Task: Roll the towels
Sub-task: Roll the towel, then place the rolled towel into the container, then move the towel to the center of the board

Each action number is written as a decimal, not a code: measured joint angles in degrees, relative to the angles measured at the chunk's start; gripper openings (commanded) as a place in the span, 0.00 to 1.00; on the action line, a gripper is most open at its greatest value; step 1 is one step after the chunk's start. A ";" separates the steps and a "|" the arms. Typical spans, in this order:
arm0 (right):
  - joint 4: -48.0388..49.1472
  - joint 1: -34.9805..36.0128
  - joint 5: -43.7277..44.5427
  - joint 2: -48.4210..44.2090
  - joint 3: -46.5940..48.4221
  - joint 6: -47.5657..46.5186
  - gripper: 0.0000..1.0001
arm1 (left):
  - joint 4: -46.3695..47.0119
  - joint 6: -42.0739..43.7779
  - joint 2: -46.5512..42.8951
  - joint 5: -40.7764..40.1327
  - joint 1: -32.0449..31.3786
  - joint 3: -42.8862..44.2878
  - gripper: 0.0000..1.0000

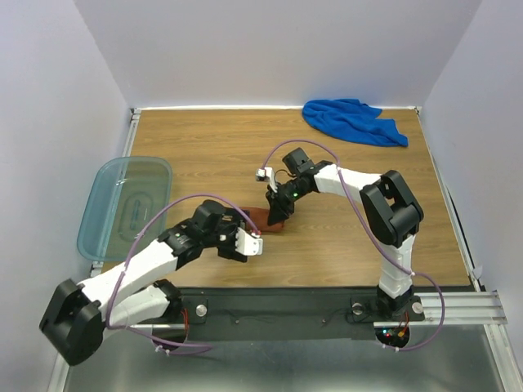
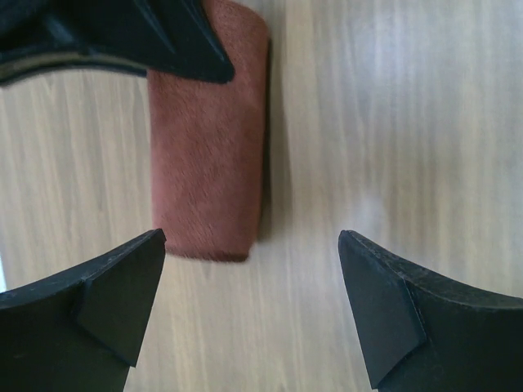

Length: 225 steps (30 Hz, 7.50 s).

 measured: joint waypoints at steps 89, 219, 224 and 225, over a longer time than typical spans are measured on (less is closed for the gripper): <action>-13.18 -23.26 -3.56 -7.13 6.67 6.03 1.00 | -18.27 -28.26 19.54 -14.05 61.72 32.57 0.00; -14.53 -27.41 14.97 -14.29 11.34 12.37 1.00 | -9.90 -43.25 31.47 -21.11 23.47 53.70 0.99; -13.57 -29.38 25.62 -7.34 18.75 14.19 0.95 | -5.27 -42.71 33.44 -25.00 14.78 51.41 0.99; -13.14 -29.68 27.28 -5.09 20.55 14.36 0.91 | -4.92 -42.69 34.69 -25.24 13.57 51.41 0.99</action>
